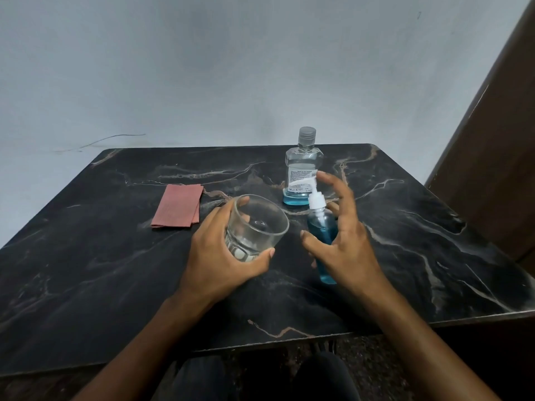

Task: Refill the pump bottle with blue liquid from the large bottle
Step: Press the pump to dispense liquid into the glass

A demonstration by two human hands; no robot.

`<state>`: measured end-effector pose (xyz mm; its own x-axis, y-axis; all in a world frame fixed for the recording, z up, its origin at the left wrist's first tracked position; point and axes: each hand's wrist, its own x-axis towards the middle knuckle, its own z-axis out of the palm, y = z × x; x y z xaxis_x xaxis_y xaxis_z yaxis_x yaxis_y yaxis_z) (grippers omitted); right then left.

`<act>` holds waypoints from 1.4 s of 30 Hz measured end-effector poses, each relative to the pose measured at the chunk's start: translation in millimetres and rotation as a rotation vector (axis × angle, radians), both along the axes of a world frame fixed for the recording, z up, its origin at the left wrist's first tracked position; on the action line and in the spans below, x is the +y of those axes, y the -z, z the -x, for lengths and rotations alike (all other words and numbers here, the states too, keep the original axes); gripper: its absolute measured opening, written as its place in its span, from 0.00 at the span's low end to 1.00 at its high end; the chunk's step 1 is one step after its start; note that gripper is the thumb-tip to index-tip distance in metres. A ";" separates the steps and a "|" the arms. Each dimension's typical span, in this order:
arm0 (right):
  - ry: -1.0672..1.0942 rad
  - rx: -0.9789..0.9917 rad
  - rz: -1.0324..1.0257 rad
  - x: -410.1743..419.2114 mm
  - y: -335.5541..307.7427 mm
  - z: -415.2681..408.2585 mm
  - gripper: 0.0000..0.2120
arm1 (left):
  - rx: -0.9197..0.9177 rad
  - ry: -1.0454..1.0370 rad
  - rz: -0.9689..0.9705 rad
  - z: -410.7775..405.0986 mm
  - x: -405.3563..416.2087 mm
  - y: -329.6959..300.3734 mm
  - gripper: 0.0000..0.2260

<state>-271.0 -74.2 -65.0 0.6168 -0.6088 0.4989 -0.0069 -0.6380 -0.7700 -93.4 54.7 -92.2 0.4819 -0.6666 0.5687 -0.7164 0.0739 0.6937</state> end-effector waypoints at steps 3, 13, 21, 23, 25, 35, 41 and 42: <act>-0.008 0.022 -0.011 3.3 -4.0 -0.6 0.47 | -0.027 0.020 0.016 -0.7 -0.7 4.9 0.40; -0.015 0.126 0.046 3.8 -15.6 -0.6 0.42 | -0.054 0.033 -0.007 -4.3 0.1 9.7 0.42; -0.019 0.153 0.105 -1.0 -12.1 -7.8 0.42 | -0.051 0.047 -0.003 -5.9 -0.8 10.4 0.42; -0.028 0.169 0.109 -1.8 -10.3 -9.8 0.41 | -0.061 0.041 -0.009 -6.3 -0.6 10.6 0.42; -0.022 0.194 0.126 -2.8 -8.9 -10.6 0.39 | -0.057 0.036 -0.008 -5.8 -0.7 10.6 0.41; -0.078 0.202 0.124 -4.1 -4.3 -11.7 0.41 | -0.032 0.036 -0.007 -3.2 -0.5 8.4 0.41; -0.068 0.205 0.152 -6.6 -4.1 -11.5 0.39 | -0.014 0.036 -0.007 -2.2 0.5 7.8 0.41; -0.060 0.209 0.149 -7.0 -3.9 -11.5 0.37 | -0.012 0.040 -0.003 -1.8 0.7 7.7 0.41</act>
